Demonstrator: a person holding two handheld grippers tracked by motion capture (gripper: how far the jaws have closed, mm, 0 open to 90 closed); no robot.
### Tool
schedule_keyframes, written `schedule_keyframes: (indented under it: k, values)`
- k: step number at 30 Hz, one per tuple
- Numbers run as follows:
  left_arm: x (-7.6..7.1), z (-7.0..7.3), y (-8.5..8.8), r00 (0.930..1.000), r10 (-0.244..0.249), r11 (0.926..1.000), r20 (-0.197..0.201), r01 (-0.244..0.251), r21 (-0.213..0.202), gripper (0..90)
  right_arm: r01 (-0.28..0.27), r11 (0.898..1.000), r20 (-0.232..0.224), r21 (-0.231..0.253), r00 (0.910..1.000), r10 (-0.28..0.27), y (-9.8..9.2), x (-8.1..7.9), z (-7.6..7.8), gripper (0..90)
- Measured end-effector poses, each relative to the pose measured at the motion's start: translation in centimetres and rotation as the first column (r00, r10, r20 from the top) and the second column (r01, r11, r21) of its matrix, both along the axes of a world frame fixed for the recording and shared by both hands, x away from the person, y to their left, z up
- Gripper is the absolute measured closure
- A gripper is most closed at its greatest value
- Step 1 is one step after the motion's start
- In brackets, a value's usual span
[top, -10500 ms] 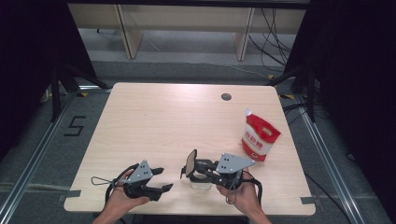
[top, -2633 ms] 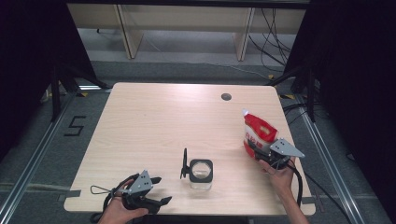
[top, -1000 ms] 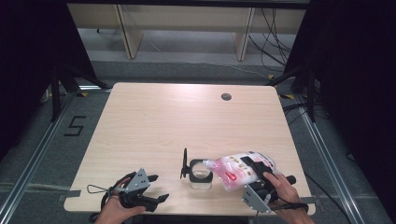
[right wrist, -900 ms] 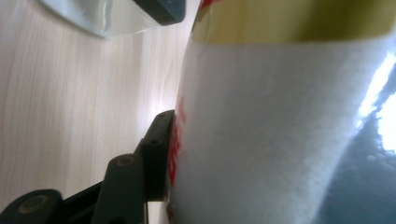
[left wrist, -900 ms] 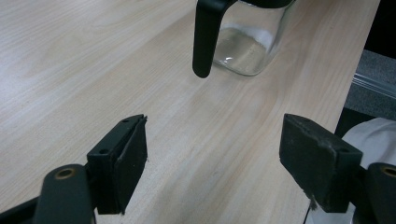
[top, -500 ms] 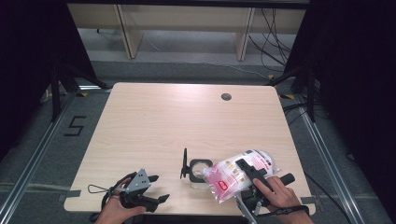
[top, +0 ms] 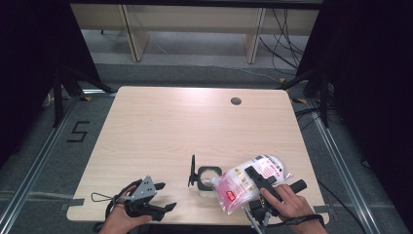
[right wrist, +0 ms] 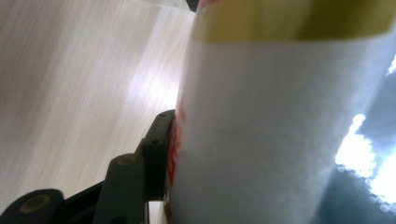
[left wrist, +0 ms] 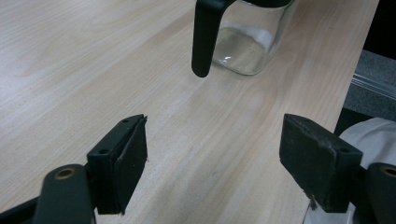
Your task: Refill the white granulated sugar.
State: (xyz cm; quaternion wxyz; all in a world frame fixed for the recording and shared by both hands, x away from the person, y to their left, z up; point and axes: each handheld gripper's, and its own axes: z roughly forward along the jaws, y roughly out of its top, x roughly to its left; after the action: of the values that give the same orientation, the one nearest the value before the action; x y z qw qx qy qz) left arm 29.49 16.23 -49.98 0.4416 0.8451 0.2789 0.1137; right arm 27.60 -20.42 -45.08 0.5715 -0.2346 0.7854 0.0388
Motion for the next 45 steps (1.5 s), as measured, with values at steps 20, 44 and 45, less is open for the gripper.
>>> schedule_keyframes:
  k: [20, 44, 45]
  values:
    - [-0.1, -0.2, -0.2, 1.0000, 0.004, 0.9993, -0.003, -0.004, -0.038, 23.1, -0.017, 0.993, 0.053, -0.116, 0.9983, 0.023, 0.7, -0.2, 0.7, 51.8]
    - [-0.1, -0.1, -0.2, 1.0000, -0.003, 0.9999, 0.002, 0.003, -0.016, 23.1, -0.011, 0.997, 0.037, -0.077, 0.9992, 0.014, 0.2, 0.1, 0.9, 52.3]
    - [-0.1, -0.1, -0.2, 1.0000, -0.006, 0.9998, 0.004, 0.006, -0.019, 23.1, -0.017, 0.997, 0.033, -0.080, 0.9993, 0.020, 0.2, 0.1, 0.9, 52.3]
